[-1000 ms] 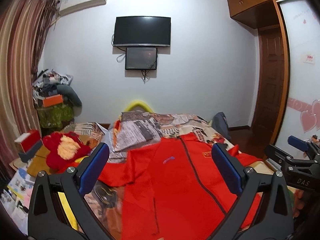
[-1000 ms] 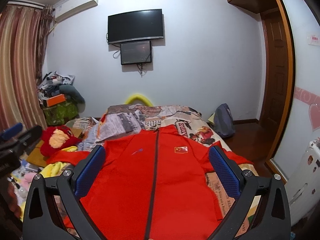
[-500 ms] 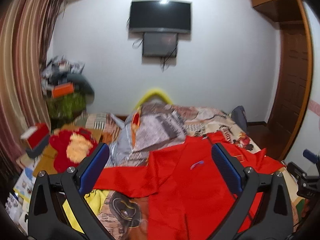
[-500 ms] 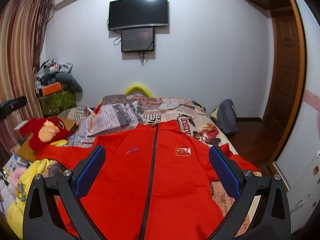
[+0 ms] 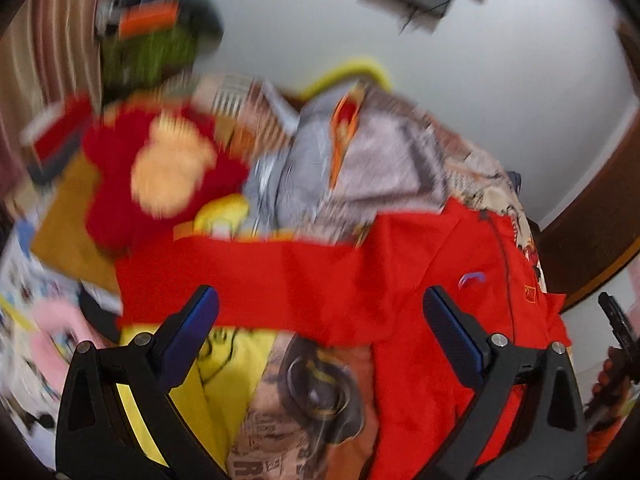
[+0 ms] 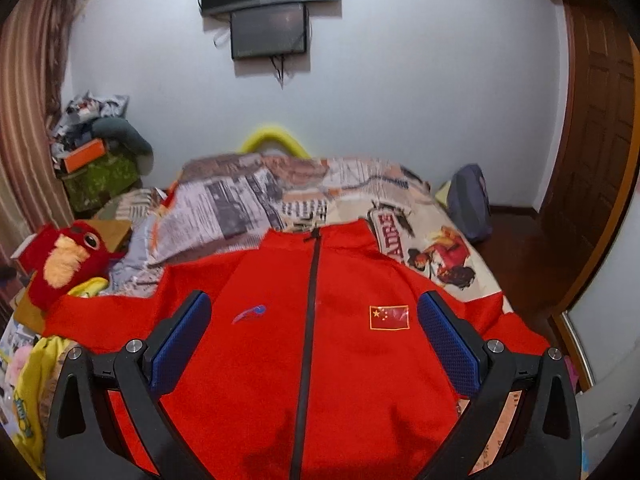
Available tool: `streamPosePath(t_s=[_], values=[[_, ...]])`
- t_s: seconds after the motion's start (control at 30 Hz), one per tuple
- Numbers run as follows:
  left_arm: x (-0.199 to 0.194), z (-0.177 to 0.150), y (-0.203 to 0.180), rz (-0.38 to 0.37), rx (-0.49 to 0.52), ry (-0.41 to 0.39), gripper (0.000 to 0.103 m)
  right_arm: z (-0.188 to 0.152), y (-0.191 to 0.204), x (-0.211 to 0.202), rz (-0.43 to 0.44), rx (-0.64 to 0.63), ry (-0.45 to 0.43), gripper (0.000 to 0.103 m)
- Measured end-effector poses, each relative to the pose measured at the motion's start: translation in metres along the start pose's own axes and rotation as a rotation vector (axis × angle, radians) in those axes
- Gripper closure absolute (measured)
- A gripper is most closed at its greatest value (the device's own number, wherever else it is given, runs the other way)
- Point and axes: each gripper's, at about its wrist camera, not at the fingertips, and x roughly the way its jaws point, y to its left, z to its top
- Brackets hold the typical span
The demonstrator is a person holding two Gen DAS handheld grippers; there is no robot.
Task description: Fold large clothes
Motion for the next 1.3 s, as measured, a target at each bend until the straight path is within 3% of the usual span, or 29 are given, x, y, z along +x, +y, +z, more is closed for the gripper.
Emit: streamPosePath(t_s=[0.1,0.2,0.47,0.6,0.7,0.73,0.8,0.87,0.97,1.13,1.3], values=[[0.031,-0.014,0.039,-0.05,-0.109,0.111,0.011,-0.004,0.002,0.021,-0.009,-0.013,0.052,0.001],[0.056,-0.031,0.071,-0.115,-0.226,0.182,0.013,-0.018,0.008,0.04,-0.001,-0.04,0.116,0.001],[0.085,-0.039,0.111,-0.168,-0.399,0.19,0.014,-0.035,0.019,0.08,0.029,-0.079,0.248,0.001],[0.102,-0.034,0.13,-0.126,-0.457,0.18,0.016,-0.034,0.021,0.084,0.014,-0.111,0.253,0.001],[0.11,-0.034,0.14,-0.044,-0.496,0.134,0.019,-0.033,0.023,0.085,0.017,-0.124,0.247,0.001],[0.111,-0.033,0.14,-0.019,-0.496,0.116,0.024,-0.032,0.024,0.085,0.017,-0.126,0.245,0.001],[0.11,-0.03,0.134,0.114,-0.451,0.071,0.038,-0.034,0.023,0.084,0.01,-0.12,0.245,0.001],[0.11,-0.024,0.125,0.211,-0.383,0.049,0.065,-0.036,0.021,0.084,0.015,-0.108,0.254,0.001],[0.105,-0.01,0.11,0.307,-0.293,0.014,0.093,-0.037,0.017,0.079,0.026,-0.092,0.26,0.001],[0.07,0.026,0.072,0.28,-0.203,-0.086,0.101,-0.033,0.006,0.063,0.033,-0.099,0.227,0.001],[0.027,0.076,-0.014,0.163,-0.101,-0.223,0.101,-0.03,-0.009,0.051,0.024,-0.095,0.195,0.001]])
